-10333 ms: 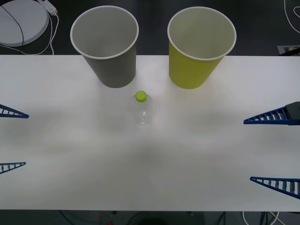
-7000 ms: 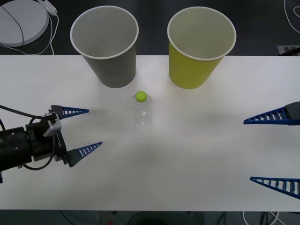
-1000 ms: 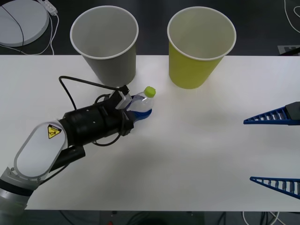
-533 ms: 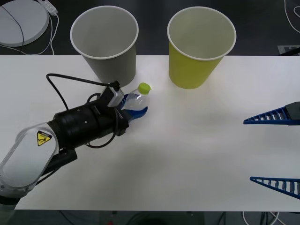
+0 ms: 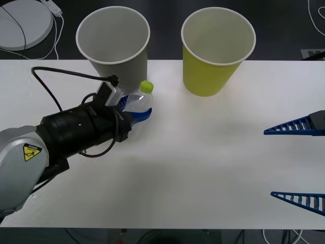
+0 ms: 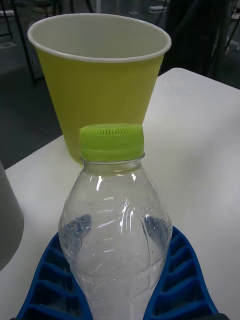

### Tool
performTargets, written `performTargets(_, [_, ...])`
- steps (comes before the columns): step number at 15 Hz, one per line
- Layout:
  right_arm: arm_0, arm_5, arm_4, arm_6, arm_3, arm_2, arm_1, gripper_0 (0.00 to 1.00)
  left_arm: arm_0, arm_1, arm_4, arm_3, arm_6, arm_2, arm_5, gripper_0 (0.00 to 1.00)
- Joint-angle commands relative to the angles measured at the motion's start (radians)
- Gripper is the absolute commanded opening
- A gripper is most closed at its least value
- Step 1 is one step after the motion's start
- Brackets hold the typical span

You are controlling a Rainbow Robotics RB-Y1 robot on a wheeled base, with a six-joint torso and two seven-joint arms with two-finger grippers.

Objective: Put the can into the green bin and the plastic bottle into the gray bin

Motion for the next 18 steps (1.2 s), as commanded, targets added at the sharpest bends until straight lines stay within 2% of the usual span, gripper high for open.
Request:
performTargets(1, [0.000,0.000,0.000,0.000,0.000,0.000,0.000,1.00,0.000,-0.001,-0.002,-0.076,0.026,0.117,-0.183,0.00])
performTargets(8, [0.000,0.000,0.000,0.000,0.000,0.000,0.000,1.00,-0.005,-0.003,0.007,-0.179,0.103,0.295,-0.390,0.00])
performTargets(18, [0.000,0.000,0.000,0.000,0.000,0.000,0.000,1.00,-0.020,-0.001,0.057,-0.260,0.175,0.531,-0.579,0.00])
